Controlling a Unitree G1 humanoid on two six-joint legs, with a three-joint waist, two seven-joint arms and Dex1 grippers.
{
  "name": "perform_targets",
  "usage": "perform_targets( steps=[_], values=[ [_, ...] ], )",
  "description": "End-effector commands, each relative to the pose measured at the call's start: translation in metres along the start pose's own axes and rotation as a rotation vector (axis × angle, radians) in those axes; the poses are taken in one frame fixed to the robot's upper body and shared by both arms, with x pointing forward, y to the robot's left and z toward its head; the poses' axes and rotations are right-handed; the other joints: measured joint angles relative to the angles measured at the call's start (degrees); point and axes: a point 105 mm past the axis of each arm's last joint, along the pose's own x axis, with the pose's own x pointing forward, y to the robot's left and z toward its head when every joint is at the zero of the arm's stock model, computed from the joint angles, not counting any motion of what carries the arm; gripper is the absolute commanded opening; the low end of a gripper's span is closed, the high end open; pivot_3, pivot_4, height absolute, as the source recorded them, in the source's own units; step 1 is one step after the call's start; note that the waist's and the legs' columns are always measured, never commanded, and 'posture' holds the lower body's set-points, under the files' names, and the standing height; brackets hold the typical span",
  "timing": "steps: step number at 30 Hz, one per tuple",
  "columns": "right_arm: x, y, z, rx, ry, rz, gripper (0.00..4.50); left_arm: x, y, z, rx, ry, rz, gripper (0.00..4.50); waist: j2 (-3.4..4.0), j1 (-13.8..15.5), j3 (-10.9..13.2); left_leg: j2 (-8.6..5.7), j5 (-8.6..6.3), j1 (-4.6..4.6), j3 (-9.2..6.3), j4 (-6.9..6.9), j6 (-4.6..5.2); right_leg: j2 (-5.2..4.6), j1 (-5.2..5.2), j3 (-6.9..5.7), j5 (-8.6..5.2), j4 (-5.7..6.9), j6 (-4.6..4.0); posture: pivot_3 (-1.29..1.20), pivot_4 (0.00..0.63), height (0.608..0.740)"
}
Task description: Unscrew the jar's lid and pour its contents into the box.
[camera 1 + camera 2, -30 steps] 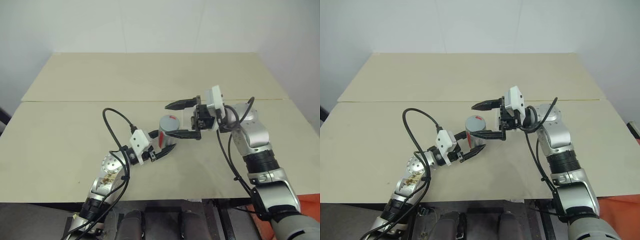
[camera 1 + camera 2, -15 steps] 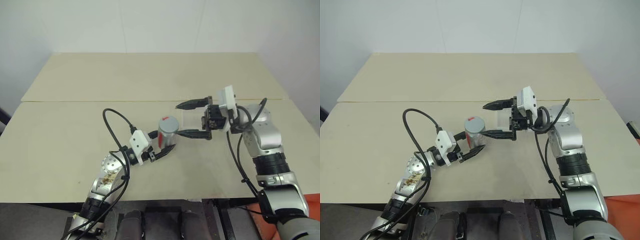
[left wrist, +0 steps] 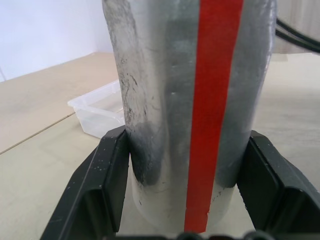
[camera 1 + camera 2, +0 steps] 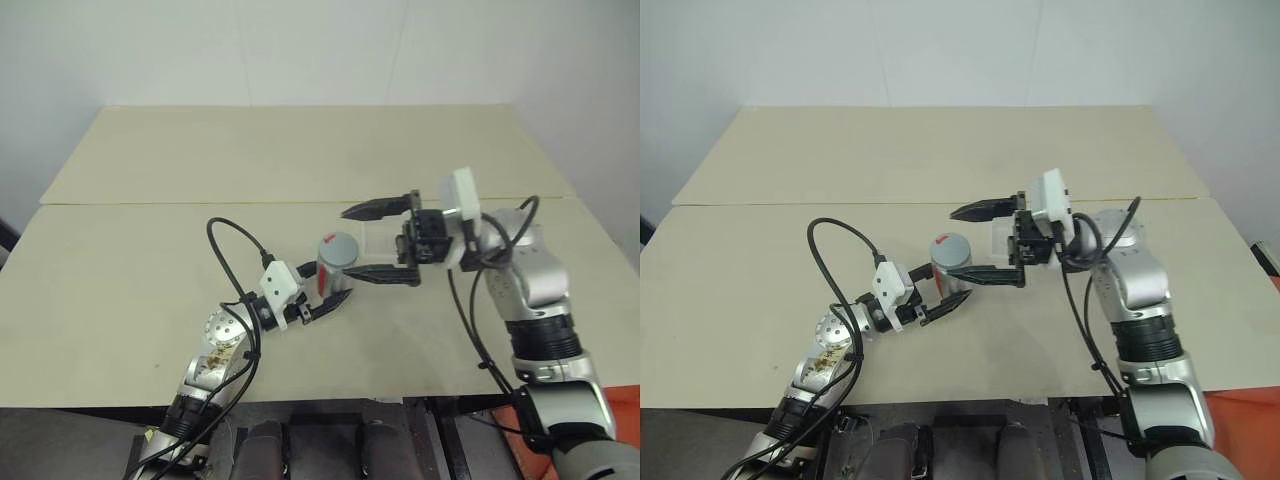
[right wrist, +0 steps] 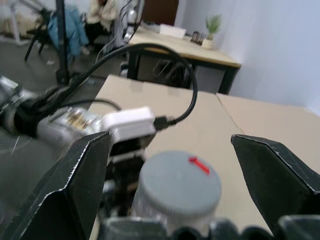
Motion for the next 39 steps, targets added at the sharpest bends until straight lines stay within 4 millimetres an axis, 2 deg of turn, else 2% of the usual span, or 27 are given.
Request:
perform_targets(
  steps=[1,8,33,39],
  values=[
    [0.013,-0.004,0.008,-0.047,0.002,-0.010,4.47,0.004,0.000,0.012,0.036,-0.050,-0.006,2.77,0.00,0.01,0.00,0.00,0.00,0.00,0.00,0.00,0.00,0.00,0.00,0.00,0.00,0.00,0.00,0.00,0.150,0.740],
    [0.019,-0.012,-0.001,-0.049,0.031,-0.050,4.47,0.004,0.000,0.013,0.039,-0.052,-0.002,2.77,0.00,0.29,0.00,-0.01,0.00,0.00,0.02,0.01,0.00,0.00,0.01,0.00,0.00,0.00,0.01,0.00,0.150,0.740],
    [-0.021,-0.011,-0.006,-0.044,0.076,-0.104,4.47,0.003,0.002,0.011,0.048,-0.046,-0.010,2.77,0.00,0.46,0.00,-0.01,0.00,0.00,0.02,0.01,0.00,0.00,0.01,-0.01,0.00,-0.01,0.01,0.00,0.150,0.740],
    [-0.025,-0.008,-0.005,-0.049,0.082,-0.092,4.47,0.003,0.002,0.010,0.049,-0.048,-0.012,2.77,0.00,0.53,0.00,-0.01,0.00,0.00,0.02,0.01,0.00,0.00,0.01,0.00,0.00,-0.01,0.01,0.00,0.150,0.740]
  ],
)
